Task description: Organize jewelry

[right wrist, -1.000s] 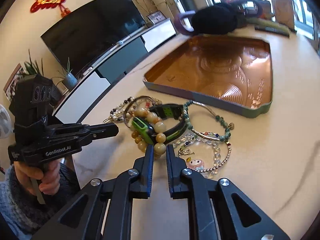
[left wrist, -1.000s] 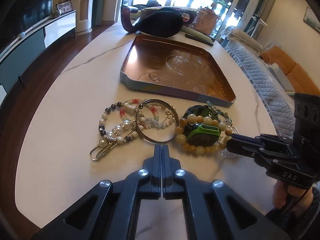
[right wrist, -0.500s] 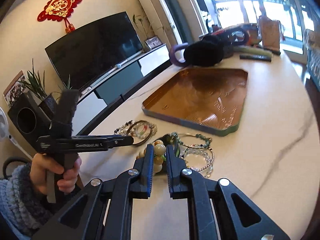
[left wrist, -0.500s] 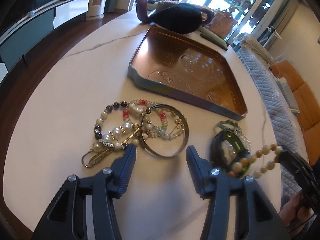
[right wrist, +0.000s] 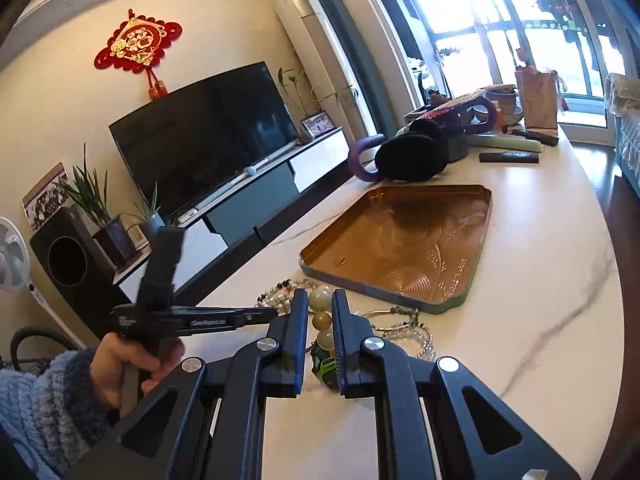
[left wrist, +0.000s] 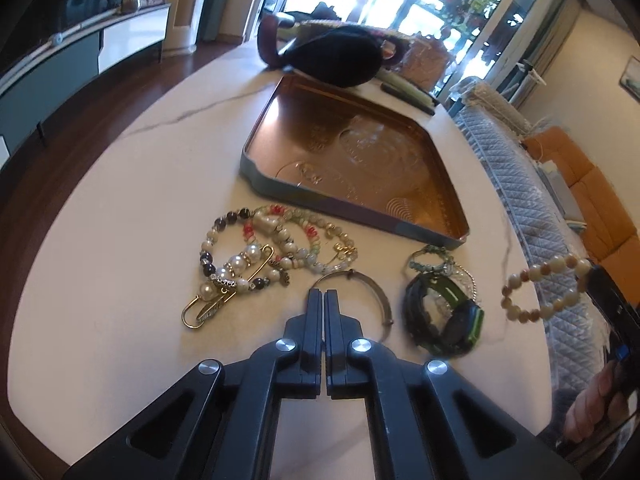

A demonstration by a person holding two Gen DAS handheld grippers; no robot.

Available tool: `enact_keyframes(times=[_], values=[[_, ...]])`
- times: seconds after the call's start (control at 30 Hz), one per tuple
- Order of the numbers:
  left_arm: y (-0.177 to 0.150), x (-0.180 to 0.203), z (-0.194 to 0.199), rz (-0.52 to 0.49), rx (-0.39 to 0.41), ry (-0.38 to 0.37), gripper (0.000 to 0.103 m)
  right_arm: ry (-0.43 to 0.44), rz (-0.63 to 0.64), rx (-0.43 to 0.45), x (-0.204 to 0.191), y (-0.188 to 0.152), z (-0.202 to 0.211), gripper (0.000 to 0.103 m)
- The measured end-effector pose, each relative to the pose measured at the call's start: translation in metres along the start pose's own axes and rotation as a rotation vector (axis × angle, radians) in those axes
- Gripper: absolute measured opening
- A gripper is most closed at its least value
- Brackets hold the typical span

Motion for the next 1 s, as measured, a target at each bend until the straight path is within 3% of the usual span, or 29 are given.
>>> enact_keyframes(times=[0.17, 0.27, 0.3, 0.33, 0.4, 0.53, 0.63, 0.7, 0.77, 0.8, 0.83, 1.0], values=[[-0.01, 0.013, -0.004, -0.064, -0.037, 0.042, 0.001, -0.058, -0.004, -0.021, 0.005, -0.002, -0.005, 0.012], [-0.014, 0.017, -0.006, -0.081, -0.048, 0.077, 0.009, -0.073, -0.023, -0.046, 0.01, -0.005, -0.006, 0.012], [-0.015, 0.018, -0.007, -0.092, -0.05, 0.081, 0.023, -0.076, -0.029, -0.048, 0.011, -0.006, -0.005, 0.012], [-0.016, 0.021, -0.008, -0.107, -0.055, 0.09, 0.05, -0.076, -0.032, -0.049, 0.012, -0.006, -0.003, 0.012], [-0.018, 0.026, -0.01, -0.144, -0.05, 0.115, 0.079, -0.083, -0.03, -0.046, 0.014, -0.007, 0.002, 0.012], [-0.012, 0.039, -0.025, -0.228, -0.038, 0.175, 0.08, -0.114, -0.045, -0.046, 0.02, -0.011, 0.008, 0.012], [-0.014, 0.044, -0.045, -0.281, -0.092, 0.213, 0.082, -0.146, -0.067, -0.052, 0.03, -0.012, 0.01, 0.012], [-0.015, 0.043, -0.046, -0.294, -0.072, 0.22, 0.083, -0.167, -0.078, -0.058, 0.036, -0.012, 0.01, 0.012], [-0.013, 0.04, -0.046, -0.285, -0.073, 0.201, 0.08, -0.188, -0.085, -0.064, 0.043, -0.013, 0.009, 0.012], [-0.011, 0.039, -0.044, -0.285, -0.066, 0.199, 0.069, -0.2, -0.086, -0.068, 0.045, -0.013, 0.008, 0.012], [-0.01, 0.038, -0.042, -0.291, -0.062, 0.204, 0.064, -0.213, -0.085, -0.073, 0.048, -0.014, 0.007, 0.012], [-0.015, 0.035, -0.037, -0.271, -0.056, 0.2, 0.064, -0.248, -0.097, -0.087, 0.057, -0.015, 0.004, 0.012]])
Point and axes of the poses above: each gripper's, at about its wrist camera, not at the fingertips, and z roughly against the way its jaws point, x to its right, y to its top, the point moved 3 cm from there along -z, roughly the way its jaws point, and after that the axes turned 2 degrees about -y, right-handed, at the moved point
